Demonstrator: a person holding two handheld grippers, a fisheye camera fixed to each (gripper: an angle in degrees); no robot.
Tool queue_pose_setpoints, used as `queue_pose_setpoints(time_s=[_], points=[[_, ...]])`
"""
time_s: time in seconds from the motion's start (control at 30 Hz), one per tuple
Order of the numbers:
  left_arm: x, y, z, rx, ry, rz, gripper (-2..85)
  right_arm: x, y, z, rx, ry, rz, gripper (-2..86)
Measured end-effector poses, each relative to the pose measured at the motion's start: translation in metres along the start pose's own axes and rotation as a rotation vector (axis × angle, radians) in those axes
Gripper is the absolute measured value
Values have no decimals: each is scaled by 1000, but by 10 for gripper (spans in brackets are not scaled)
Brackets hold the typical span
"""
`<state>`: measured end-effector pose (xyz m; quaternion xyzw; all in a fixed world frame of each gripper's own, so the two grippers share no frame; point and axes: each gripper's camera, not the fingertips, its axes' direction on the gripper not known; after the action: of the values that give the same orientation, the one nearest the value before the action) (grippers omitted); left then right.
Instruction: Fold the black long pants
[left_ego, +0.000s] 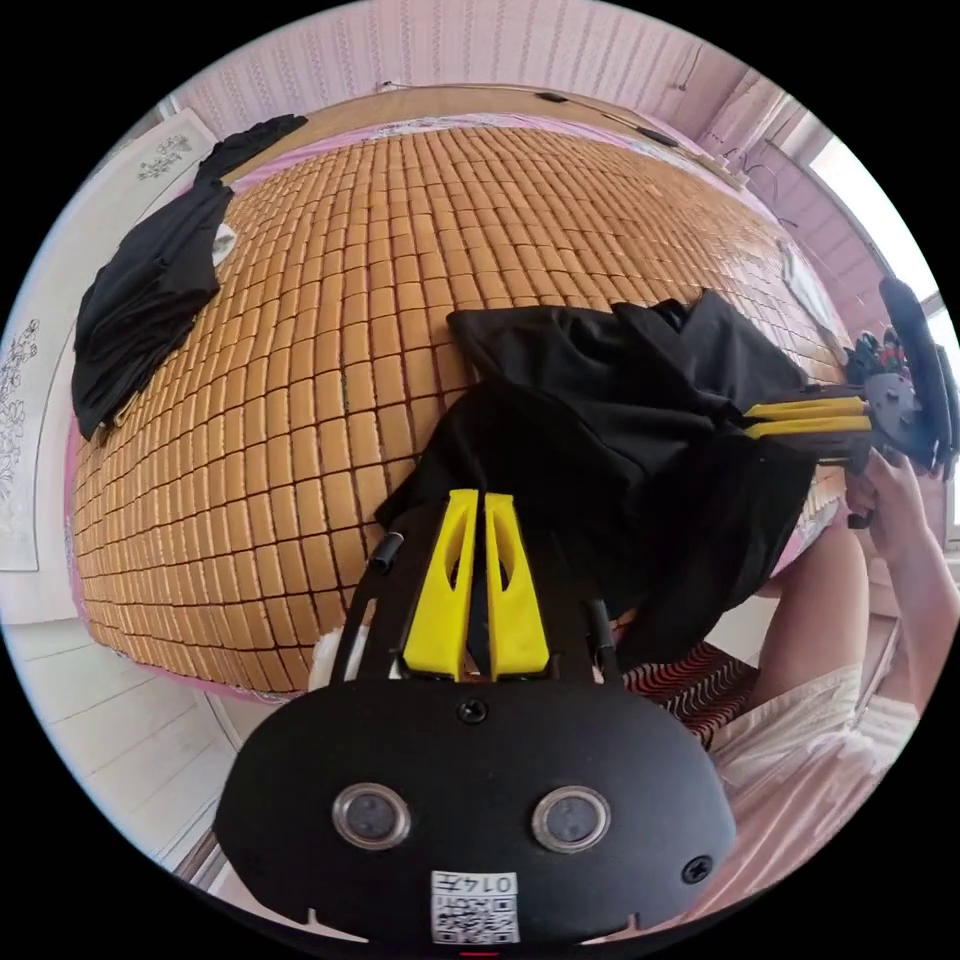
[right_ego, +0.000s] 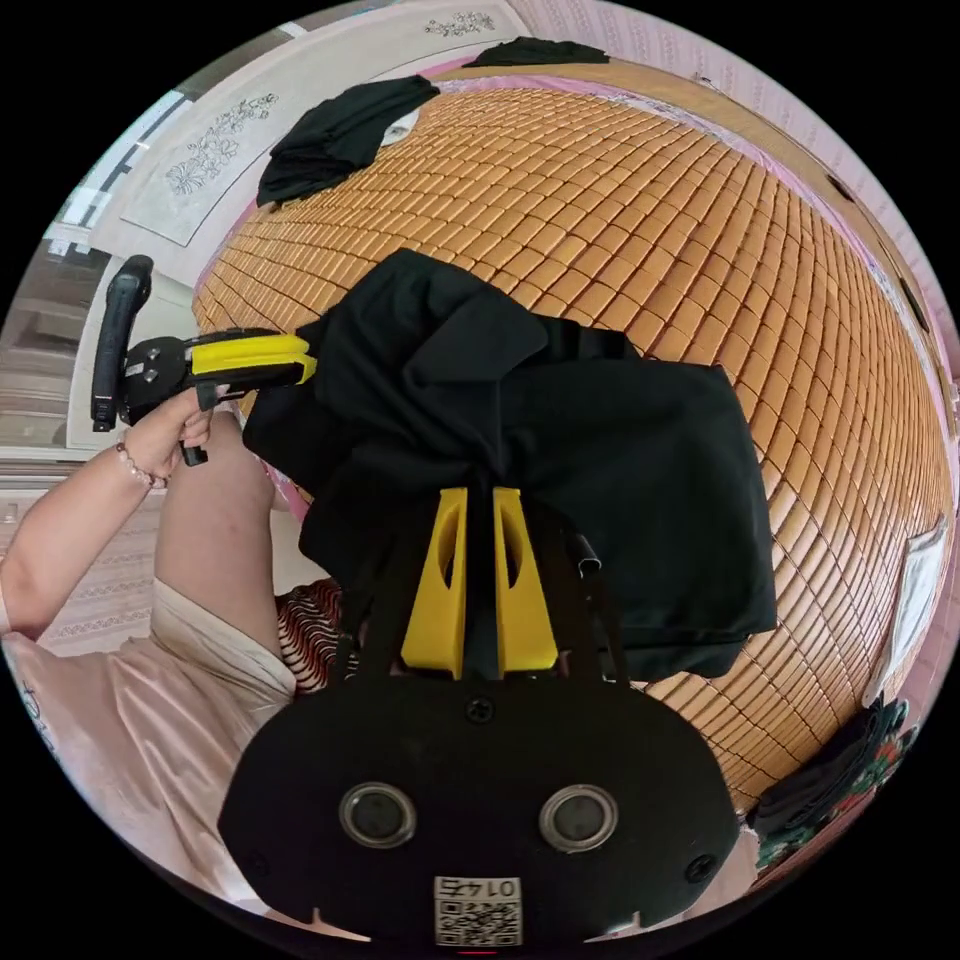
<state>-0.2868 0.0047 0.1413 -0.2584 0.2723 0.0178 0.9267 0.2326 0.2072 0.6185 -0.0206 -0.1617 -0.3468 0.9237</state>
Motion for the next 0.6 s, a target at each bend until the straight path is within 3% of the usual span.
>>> queue_pose_setpoints(time_s=[0.13,0.2,0.3,0.43,0.53,0.6], points=[[-18,-3,-59,215,30,-5,-5,42,44,-91,302,-103,29,18],[-31,-1,-101,365,36,-11,-6,70,94,-166,565,-70,48,16],[-63,24,-165,605,13,-53,-7,98,175,-228,799,52,47,14],[-123,98,-191,800,-12,-91,-8,121,269,-230,803,284,139,9],[-172,146,-153,659,3,-276,-6,153,342,-188,725,347,390,10],[-196,171,-122,532,58,-389,-6,175,381,-146,599,246,522,16]])
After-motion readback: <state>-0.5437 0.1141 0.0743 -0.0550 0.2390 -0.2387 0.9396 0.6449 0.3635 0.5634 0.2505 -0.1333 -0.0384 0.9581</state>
